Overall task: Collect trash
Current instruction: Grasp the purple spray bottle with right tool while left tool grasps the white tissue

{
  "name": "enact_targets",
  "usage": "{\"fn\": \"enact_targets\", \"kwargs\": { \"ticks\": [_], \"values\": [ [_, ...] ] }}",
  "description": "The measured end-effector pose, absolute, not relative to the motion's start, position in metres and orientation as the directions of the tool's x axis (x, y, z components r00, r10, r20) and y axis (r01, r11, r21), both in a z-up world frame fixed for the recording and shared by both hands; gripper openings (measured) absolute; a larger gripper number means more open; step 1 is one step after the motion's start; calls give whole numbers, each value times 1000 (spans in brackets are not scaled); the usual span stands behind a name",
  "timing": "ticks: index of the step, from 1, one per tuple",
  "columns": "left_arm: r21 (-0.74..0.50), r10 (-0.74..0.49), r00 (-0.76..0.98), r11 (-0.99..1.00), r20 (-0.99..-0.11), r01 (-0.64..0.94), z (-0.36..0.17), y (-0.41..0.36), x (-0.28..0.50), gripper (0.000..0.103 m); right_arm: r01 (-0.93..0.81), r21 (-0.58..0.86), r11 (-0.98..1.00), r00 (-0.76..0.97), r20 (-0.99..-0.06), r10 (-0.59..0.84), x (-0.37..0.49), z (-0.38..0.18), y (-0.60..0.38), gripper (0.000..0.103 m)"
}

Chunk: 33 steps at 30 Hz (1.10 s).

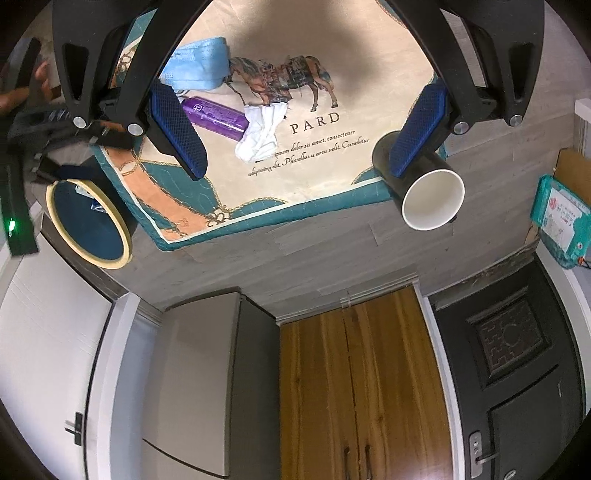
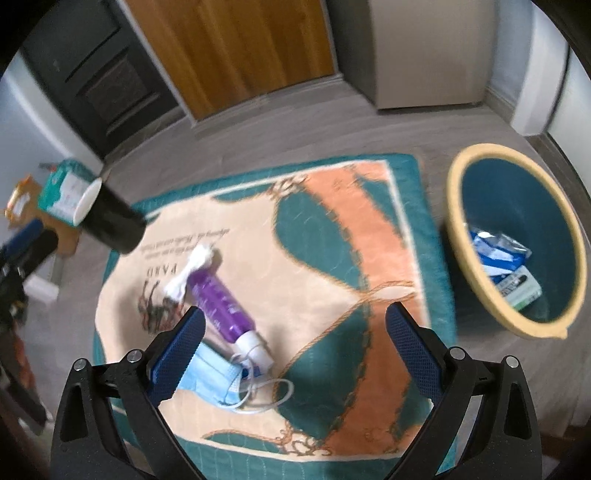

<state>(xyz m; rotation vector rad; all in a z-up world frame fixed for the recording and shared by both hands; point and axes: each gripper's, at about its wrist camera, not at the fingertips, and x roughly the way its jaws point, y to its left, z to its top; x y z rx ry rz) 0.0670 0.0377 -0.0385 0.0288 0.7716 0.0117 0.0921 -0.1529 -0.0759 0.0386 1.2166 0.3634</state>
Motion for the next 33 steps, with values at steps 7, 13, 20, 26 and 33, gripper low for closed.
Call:
{"fn": "enact_targets", "kwargs": {
  "ticks": [7,13,20,26,33],
  "values": [
    [0,18,712,1000,-702,-26,-42,49,74,97,-406,194,893,252,-915,314,92,-100,-105,95],
    [10,43,668,998,-743,-54,-61,64,89,97,-512,174,841,218,-921,323,96,-118,-72,86],
    [10,43,623,998,-781,-55,-81,65,103,97,-554,185,812,148,-938,314,99,-147,-55,61],
    [13,16,609,1000,-793,-8,-89,51,109,97,-556,224,801,124,-930,346,103,-146,-65,38],
    [27,8,573,999,-819,23,-103,37,118,97,-457,276,846,183,-901,393,118,-124,-107,37]
  ]
}}
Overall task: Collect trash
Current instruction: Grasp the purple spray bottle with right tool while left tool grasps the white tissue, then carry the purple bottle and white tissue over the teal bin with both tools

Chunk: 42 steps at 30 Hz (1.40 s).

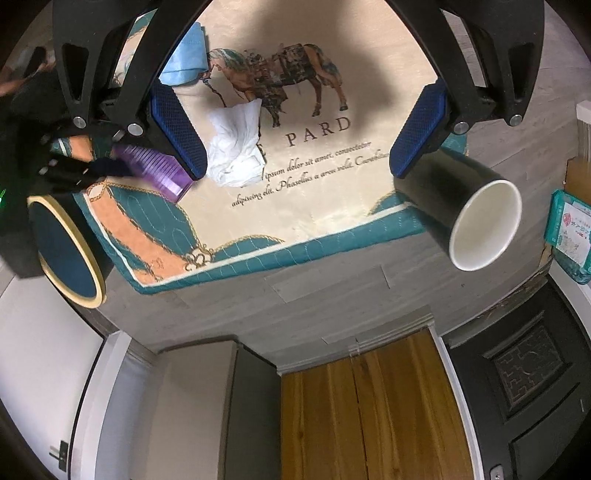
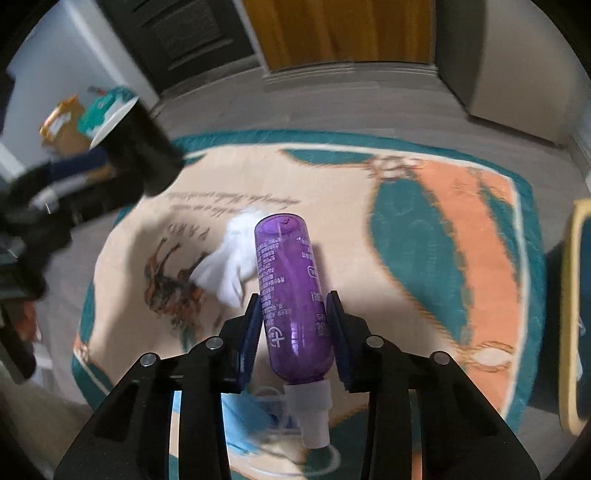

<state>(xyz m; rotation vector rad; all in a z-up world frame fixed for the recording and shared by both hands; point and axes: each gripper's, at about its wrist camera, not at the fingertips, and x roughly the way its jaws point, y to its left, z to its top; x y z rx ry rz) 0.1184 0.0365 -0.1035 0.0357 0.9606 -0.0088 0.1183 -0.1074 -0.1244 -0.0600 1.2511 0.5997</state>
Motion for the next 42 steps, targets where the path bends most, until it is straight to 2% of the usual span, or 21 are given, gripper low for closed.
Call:
{"fn": "enact_targets", "kwargs": {
  "ticks": [9,22,30,35,37,38,40,42],
  "values": [
    [27,-6,502,998,-865,60,-132,16,131,97,-304,323,896,256,-879,403,138,-112,-153,36],
    [55,-7,356,985,-934,164,-177,-27,148,97,-230,361,904,280,-865,417,147,-103,-179,36],
    [68,27,326,991,-945,117,-190,-24,155,93,-215,388,896,309,-844,439,148,-90,-192,36],
    [44,9,336,994,-942,98,-188,-22,157,76,-205,384,900,321,-843,432,149,-89,-196,36],
    [10,-26,337,995,-941,104,-186,-21,158,60,-200,382,902,325,-843,429,149,-88,-198,36],
    [12,-26,340,994,-940,110,-185,-23,158,56,-198,382,903,327,-843,428,149,-88,-200,36],
    [10,-35,342,992,-939,128,-183,-27,157,34,-193,381,904,333,-841,426,149,-86,-201,36],
    [15,-33,345,990,-938,138,-180,-31,157,23,-186,383,905,340,-839,425,148,-83,-203,36]
  ]
}}
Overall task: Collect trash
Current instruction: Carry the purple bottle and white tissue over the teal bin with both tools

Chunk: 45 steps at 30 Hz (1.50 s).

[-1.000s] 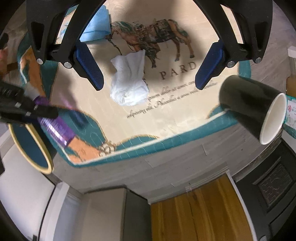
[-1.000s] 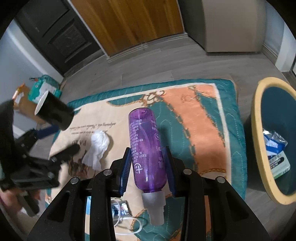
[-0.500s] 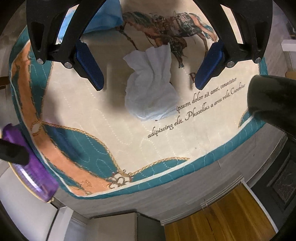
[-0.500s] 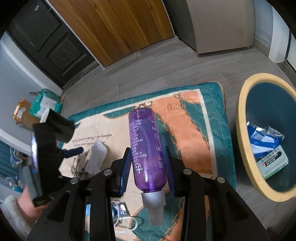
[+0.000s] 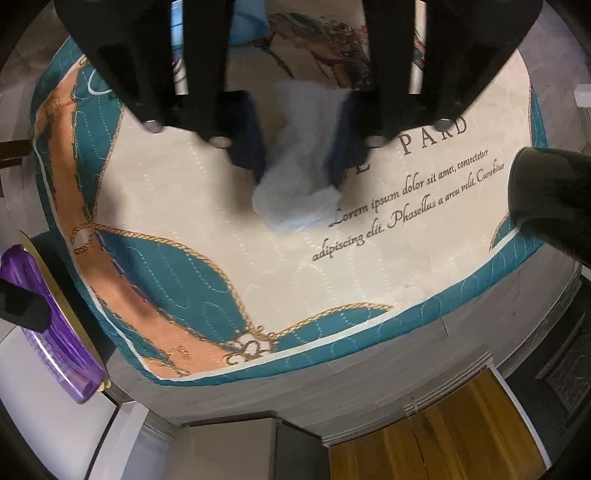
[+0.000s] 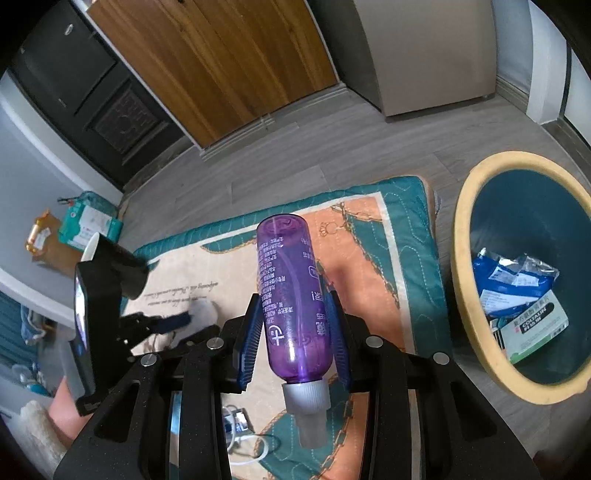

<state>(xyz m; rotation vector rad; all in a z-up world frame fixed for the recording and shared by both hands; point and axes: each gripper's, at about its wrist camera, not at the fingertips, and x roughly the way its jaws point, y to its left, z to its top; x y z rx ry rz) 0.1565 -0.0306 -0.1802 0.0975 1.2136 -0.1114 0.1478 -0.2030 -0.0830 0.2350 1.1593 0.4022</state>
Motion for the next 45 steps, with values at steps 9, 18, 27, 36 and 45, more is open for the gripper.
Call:
{"fn": "enact_targets", "kwargs": {
  "ticks": [9,18,27,36,45],
  "values": [
    [61,-24,426,981,-904,184,-152,-49,142,15,-115,387,915,400,-825,399,138,-56,-223,36],
    [3,-128,529,971,-839,239,-105,-70,133,14,-61,375,925,499,-791,354,121,10,-273,34],
    [-35,-243,591,939,-769,341,-67,-129,134,14,23,378,925,580,-759,296,105,37,-342,33],
    [-71,-360,577,884,-733,462,-57,-207,144,14,120,369,922,587,-775,234,111,15,-398,33],
    [-78,-397,517,843,-758,532,-87,-276,163,14,205,289,935,496,-854,155,130,-31,-437,34]
  ]
}}
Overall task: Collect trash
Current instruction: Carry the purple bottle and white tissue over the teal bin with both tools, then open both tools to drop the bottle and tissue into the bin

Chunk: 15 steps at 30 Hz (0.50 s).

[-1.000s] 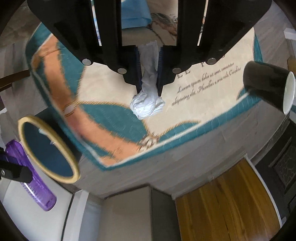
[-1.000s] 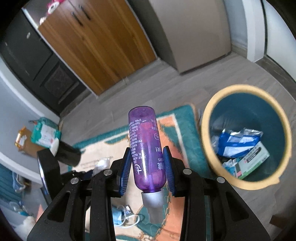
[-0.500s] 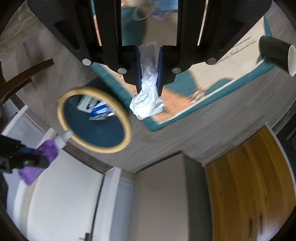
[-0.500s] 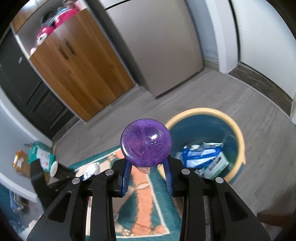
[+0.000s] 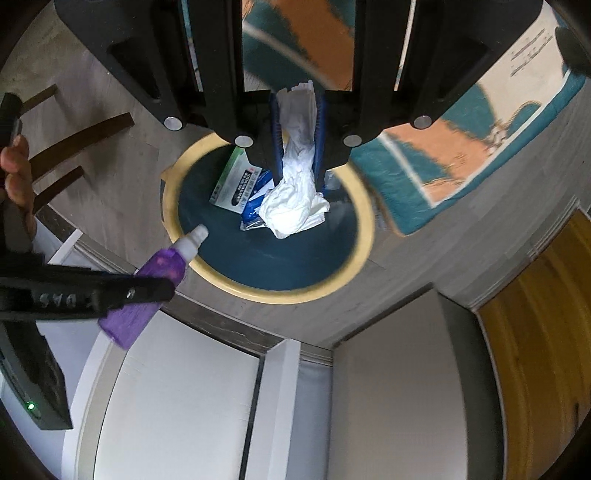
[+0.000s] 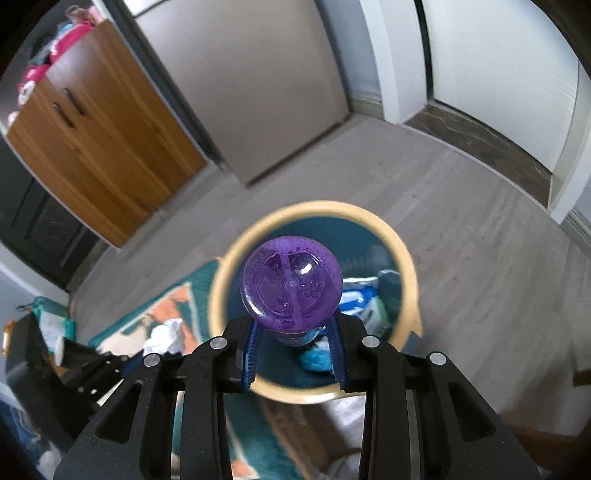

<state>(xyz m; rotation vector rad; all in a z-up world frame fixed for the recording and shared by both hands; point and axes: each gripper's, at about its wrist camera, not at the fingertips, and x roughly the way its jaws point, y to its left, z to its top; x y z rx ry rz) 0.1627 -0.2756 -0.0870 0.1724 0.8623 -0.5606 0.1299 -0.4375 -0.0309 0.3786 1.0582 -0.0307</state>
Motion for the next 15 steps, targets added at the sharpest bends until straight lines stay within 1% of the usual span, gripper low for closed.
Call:
{"fn": "enact_targets", "kwargs": {
  "ticks": [8,15],
  "values": [
    [-103,-424,497,829,-757,550,-106,-300,182,14,279,295,914,423,-892,160,139,-68,-462,34],
    [-106,-441,514,825,-736,555,-107,-305,186,14,289,322,902,416,-890,185,147,-82,-464,34]
  ]
}}
